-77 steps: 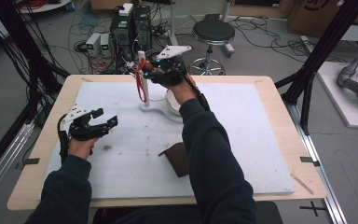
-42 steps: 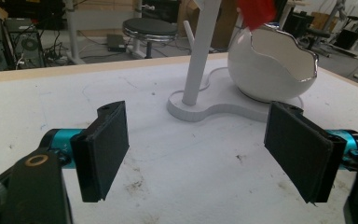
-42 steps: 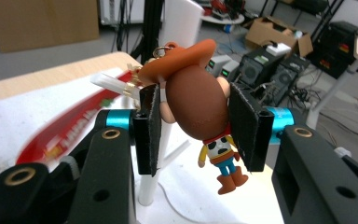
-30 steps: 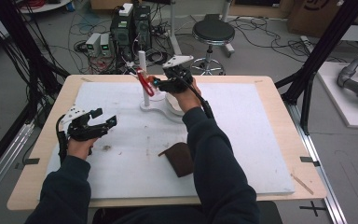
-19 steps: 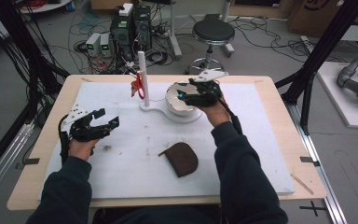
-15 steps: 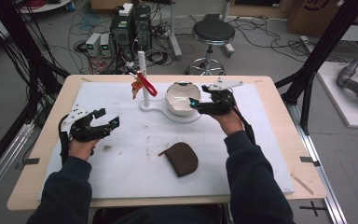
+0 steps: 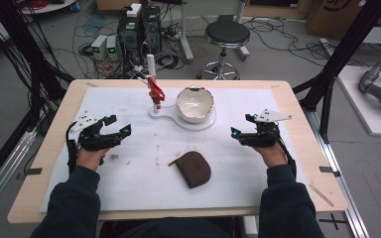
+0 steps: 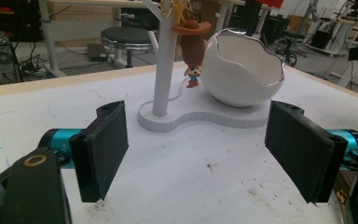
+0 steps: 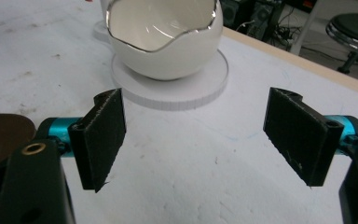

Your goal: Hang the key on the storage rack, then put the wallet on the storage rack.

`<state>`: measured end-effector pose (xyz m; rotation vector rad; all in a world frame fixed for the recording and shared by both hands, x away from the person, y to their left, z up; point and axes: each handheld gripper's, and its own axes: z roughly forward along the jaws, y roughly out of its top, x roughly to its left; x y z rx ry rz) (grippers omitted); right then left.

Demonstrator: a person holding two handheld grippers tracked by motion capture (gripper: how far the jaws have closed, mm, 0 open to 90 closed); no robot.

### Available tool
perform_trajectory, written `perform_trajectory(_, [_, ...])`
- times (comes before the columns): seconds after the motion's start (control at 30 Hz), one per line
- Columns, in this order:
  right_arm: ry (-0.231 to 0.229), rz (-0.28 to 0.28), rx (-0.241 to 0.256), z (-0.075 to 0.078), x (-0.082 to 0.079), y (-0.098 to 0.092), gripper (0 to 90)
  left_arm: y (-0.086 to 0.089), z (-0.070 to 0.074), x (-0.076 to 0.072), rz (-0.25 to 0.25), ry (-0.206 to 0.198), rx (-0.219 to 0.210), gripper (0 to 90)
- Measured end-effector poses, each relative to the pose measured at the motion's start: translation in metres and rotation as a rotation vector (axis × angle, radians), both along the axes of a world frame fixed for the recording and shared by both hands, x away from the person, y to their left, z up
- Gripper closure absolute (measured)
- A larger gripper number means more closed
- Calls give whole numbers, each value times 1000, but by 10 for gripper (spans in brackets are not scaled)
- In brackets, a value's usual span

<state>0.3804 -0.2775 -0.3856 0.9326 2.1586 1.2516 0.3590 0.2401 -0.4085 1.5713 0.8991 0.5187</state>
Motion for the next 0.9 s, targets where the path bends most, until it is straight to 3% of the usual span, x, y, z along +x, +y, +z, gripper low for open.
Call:
perform_trajectory(0.37, [22, -28, -22, -5, -3, -6, 214, -2, -1, 1, 10, 5, 12, 213])
perform_trajectory(0.57, [37, -30, 5, -7, -8, -10, 215, -6, -2, 3, -7, 8, 18, 214])
perform_trajectory(0.77, [99, 25, -21, -18, -9, 3, 215, -10, -4, 5, -27, 22, 30, 217])
perform_trajectory(0.9, [125, 87, -83, -26, -10, 20, 217, -14, -3, 3, -33, 19, 44, 220])
